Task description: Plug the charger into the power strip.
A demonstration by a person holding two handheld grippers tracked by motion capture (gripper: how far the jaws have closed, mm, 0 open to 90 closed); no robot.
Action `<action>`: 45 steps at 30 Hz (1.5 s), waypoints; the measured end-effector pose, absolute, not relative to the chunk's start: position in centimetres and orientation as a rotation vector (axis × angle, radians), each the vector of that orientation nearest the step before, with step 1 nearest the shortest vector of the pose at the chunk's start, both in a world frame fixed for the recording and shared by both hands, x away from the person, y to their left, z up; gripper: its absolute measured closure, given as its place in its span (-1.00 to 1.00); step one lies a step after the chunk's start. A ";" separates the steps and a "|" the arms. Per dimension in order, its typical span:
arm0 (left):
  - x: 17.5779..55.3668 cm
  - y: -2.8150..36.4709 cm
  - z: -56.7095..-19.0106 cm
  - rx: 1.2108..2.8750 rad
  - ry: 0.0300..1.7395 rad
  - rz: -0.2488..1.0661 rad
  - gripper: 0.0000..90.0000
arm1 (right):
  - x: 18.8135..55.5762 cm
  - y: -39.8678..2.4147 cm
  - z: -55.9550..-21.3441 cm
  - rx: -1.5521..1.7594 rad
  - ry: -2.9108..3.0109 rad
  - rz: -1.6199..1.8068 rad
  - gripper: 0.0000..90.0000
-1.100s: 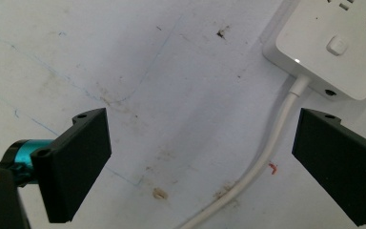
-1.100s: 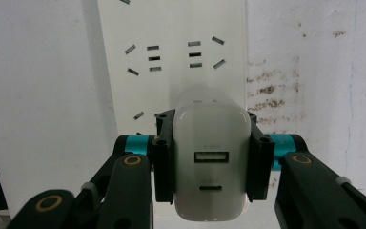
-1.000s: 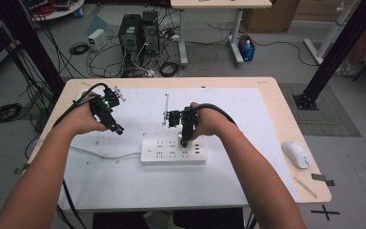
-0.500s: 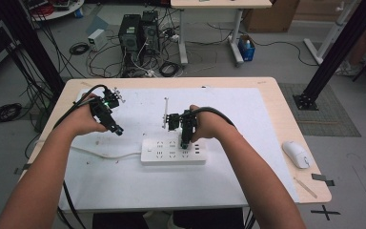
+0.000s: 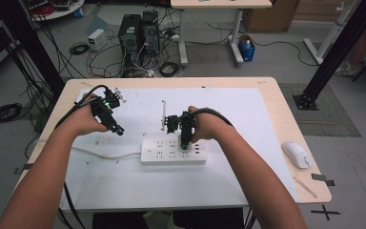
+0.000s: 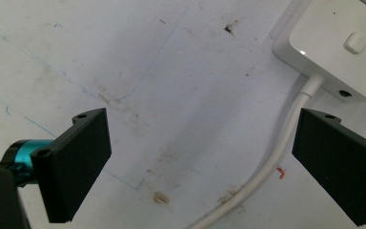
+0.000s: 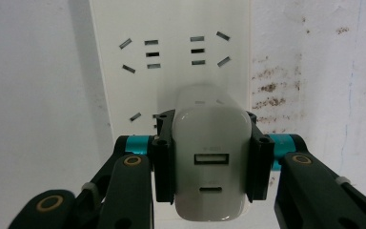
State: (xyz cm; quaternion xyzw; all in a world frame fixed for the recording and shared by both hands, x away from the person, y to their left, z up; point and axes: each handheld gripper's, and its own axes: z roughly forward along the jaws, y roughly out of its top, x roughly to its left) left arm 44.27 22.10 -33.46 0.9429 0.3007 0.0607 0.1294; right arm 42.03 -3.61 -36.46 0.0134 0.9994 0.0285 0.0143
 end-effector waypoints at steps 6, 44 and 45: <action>44.4 21.9 -33.5 2.744 0.878 0.175 -0.87 | 41.4 -3.1 -36.5 0.039 3.083 0.041 0.40; 44.0 21.4 -32.1 2.748 0.851 0.212 -0.87 | 42.8 -6.4 -33.5 0.263 3.144 0.347 -0.15; 44.0 21.4 -32.0 2.750 0.848 0.214 -0.87 | 42.8 -6.6 -33.2 0.267 3.136 0.373 -0.22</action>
